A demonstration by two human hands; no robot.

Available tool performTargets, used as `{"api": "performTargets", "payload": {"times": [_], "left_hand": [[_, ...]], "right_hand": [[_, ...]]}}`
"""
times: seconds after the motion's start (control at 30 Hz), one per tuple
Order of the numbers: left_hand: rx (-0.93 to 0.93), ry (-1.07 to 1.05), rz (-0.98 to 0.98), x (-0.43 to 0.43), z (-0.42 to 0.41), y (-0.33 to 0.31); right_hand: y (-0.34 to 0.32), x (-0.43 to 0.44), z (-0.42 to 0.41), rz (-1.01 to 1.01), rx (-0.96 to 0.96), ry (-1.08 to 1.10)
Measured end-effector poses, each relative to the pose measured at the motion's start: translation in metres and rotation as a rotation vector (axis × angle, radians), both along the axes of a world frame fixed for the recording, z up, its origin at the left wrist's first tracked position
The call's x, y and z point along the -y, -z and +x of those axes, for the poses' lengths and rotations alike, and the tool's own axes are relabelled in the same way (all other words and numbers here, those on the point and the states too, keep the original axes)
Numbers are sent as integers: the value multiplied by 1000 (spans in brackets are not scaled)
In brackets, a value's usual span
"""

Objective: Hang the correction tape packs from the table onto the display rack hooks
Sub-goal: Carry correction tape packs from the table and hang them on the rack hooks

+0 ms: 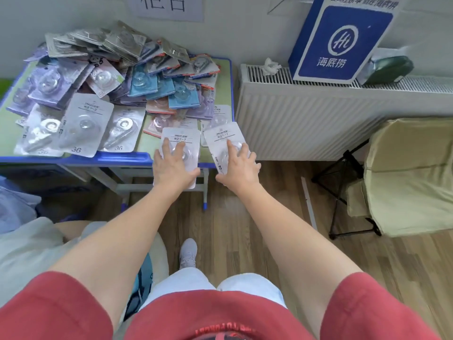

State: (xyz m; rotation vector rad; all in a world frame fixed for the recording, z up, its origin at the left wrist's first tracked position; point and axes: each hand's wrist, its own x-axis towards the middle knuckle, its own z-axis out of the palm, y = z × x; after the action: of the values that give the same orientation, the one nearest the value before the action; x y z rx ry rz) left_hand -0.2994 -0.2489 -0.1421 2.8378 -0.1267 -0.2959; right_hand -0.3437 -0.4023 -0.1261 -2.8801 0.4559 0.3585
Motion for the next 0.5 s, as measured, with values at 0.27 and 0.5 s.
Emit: {"api": "performTargets", "payload": {"times": [0.27,0.5], "left_hand": [[-13,-2,-21,25,-126,-1],[-33,146,-20,44,-206,8]], "right_hand": [[9,22,-129,88,9,42],[22,36,-239,117,30,238]]}}
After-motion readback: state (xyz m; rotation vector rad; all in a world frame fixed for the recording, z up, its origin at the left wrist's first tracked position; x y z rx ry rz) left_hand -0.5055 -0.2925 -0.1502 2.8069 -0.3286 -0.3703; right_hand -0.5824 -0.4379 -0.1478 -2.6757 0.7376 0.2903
